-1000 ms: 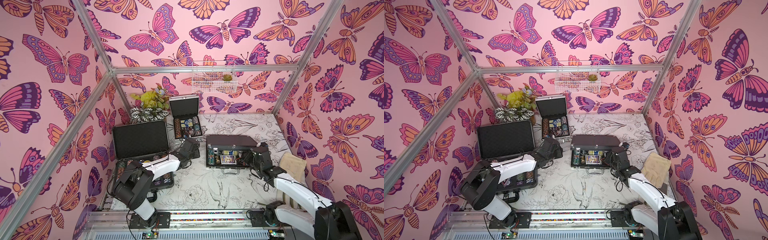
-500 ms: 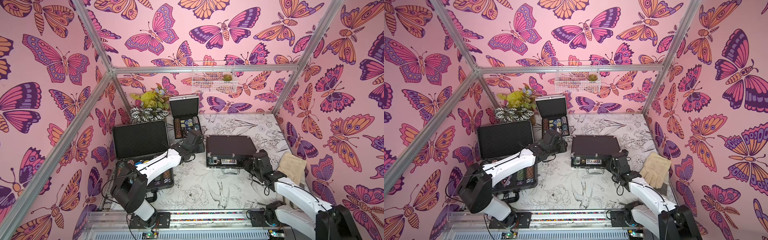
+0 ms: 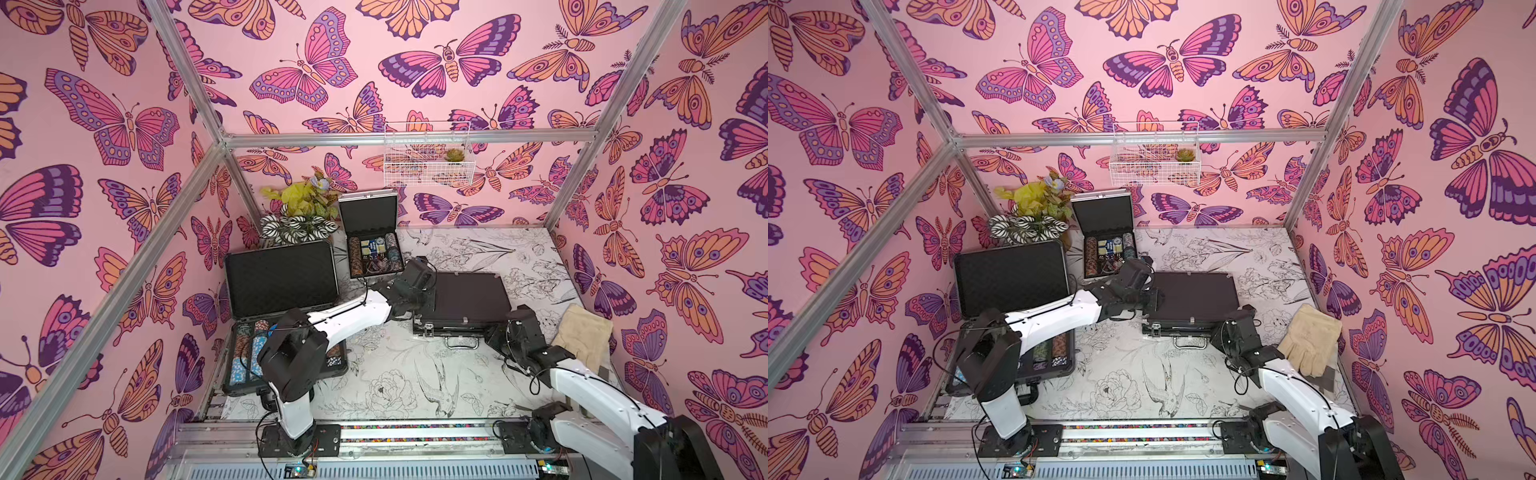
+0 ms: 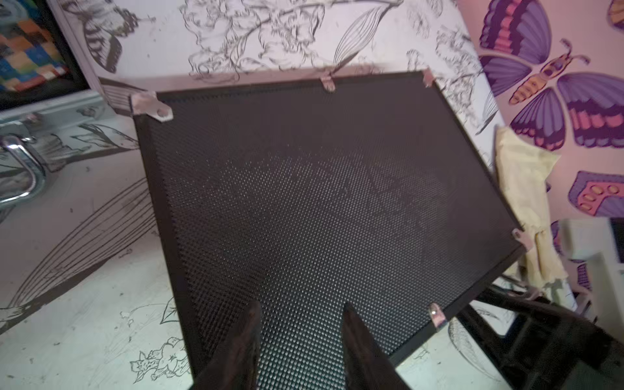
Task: Close the poker set cases
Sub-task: Close the lid of the poker set case.
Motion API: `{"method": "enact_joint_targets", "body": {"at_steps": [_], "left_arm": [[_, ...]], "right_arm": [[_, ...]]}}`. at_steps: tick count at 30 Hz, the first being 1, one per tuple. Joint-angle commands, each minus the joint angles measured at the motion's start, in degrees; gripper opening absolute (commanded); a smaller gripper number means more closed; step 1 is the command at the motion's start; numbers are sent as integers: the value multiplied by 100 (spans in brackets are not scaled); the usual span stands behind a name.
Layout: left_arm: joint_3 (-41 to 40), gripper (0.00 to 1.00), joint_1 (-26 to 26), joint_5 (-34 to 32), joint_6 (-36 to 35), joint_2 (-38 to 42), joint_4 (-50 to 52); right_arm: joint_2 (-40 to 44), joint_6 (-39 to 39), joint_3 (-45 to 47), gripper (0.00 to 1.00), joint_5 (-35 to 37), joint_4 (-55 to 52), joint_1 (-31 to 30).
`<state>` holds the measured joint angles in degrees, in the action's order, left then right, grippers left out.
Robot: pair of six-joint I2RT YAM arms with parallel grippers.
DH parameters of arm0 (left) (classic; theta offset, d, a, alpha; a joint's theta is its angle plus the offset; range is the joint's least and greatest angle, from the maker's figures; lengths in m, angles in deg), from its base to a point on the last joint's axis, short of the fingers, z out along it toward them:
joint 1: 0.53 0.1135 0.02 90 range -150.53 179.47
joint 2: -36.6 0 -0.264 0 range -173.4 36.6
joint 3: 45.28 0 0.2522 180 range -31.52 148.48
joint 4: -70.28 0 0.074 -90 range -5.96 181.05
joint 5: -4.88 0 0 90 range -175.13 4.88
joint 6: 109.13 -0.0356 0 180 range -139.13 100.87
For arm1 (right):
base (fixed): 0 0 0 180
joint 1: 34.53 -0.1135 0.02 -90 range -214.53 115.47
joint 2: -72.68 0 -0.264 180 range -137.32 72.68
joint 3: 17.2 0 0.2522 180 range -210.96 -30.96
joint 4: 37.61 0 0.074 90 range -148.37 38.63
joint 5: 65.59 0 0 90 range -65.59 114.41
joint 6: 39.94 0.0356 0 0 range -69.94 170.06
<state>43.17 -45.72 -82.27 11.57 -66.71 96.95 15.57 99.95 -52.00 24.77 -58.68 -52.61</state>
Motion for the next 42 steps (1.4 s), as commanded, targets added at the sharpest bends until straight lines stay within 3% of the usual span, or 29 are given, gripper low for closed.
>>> {"method": "enact_joint_targets", "body": {"at_steps": [1, 10, 17, 24, 30, 42], "left_arm": [[82, 41, -7, 71, -188, -170, 324], [326, 41, 46, 14, -249, -571, 581], [231, 41, 89, 22, -207, -621, 608], [-49, 40, 98, 58, -73, -753, 608], [-316, 40, 124, -34, 5, -692, 609], [-721, 40, 203, -13, 104, -440, 410]], "right_arm": [[155, 19, -58, 44, -129, -20, -58], [731, 56, -135, 53, -260, -586, -169], [904, -161, -326, 52, -392, -671, -179], [104, -865, -1257, 41, -394, -754, -535], [-1182, -1443, -2335, 31, -312, -758, -1097], [-3041, -1751, -3532, 16, -703, -500, -1400]]}}
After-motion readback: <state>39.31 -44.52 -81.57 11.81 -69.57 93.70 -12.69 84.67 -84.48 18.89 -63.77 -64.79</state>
